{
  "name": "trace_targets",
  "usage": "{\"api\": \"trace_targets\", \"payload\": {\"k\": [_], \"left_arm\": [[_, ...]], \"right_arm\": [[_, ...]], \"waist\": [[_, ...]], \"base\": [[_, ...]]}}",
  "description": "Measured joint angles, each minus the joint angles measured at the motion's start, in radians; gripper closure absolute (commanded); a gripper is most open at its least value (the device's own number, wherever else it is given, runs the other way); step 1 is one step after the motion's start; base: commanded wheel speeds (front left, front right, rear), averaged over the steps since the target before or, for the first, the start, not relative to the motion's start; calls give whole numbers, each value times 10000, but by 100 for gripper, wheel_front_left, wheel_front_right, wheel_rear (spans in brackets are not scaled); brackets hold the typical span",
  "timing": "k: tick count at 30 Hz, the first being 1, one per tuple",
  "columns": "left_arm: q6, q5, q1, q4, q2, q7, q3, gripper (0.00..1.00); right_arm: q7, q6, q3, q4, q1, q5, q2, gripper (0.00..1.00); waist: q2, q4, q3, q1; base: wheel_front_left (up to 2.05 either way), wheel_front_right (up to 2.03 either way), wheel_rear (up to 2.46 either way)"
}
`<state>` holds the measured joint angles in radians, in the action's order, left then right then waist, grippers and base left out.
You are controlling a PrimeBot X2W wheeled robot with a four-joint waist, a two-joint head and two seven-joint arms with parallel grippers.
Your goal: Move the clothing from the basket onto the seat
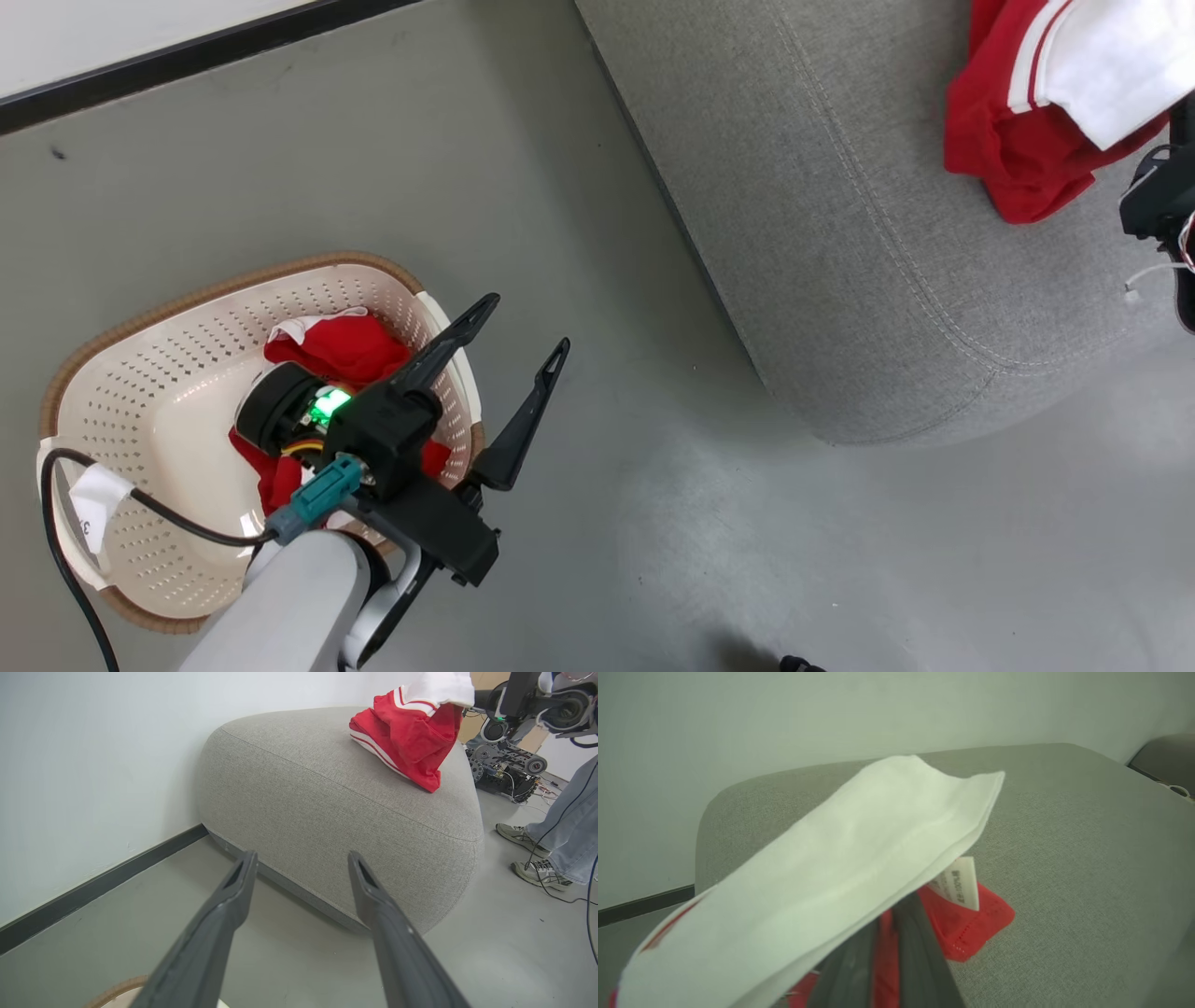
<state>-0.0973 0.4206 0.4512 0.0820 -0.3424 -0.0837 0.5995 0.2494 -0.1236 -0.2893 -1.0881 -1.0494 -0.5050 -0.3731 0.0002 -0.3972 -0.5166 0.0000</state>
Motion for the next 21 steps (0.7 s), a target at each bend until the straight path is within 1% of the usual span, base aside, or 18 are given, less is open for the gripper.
{"api": "trace_targets", "payload": {"k": [3, 4, 6, 7, 9, 10, 11, 14, 21], "left_arm": [[0, 0, 3, 0, 6, 31, 15, 0], [0, 0, 3, 0, 6, 31, 15, 0], [0, 0, 3, 0, 6, 31, 13, 0], [0, 0, 3, 2, 6, 31, 13, 0], [0, 0, 3, 4, 8, 31, 15, 0], [0, 0, 4, 4, 12, 31, 15, 0], [0, 0, 7, 4, 13, 31, 17, 0], [0, 0, 9, 4, 8, 31, 13, 0], [2, 2, 7, 184, 4, 23, -4, 0]], "right_arm": [[-6, 0, -163, -203, 23, -119, -100, 99], [-12, 0, -178, -274, 31, -157, -94, 96], [-17, 0, -211, -389, 31, -157, -59, 83], [-19, 0, -249, -443, 32, -157, -38, 71], [-67, 0, -282, -543, 31, -176, -27, 52], [-119, 0, -324, -585, 30, -203, -56, 21], [-127, 0, -389, -594, 30, -236, -117, 0], [-207, 0, -512, -685, 27, -247, -286, 0], [-374, 0, -802, -880, 137, -420, -234, 0]], "waist": [[0, -22, -2, 0], [0, -26, -1, 0], [0, -30, 4, 0], [0, -31, 8, 0], [-1, -29, 19, 0], [-1, -25, 25, 0], [-1, -20, 29, 0], [-1, -3, 39, 0], [-1, -24, 175, 0]], "base": [[0, 0, 0], [0, 0, 0], [0, 0, 0], [0, 0, 0], [0, 0, 0], [0, 0, 0], [0, 0, 0], [0, 0, 0], [0, 0, 0]]}}
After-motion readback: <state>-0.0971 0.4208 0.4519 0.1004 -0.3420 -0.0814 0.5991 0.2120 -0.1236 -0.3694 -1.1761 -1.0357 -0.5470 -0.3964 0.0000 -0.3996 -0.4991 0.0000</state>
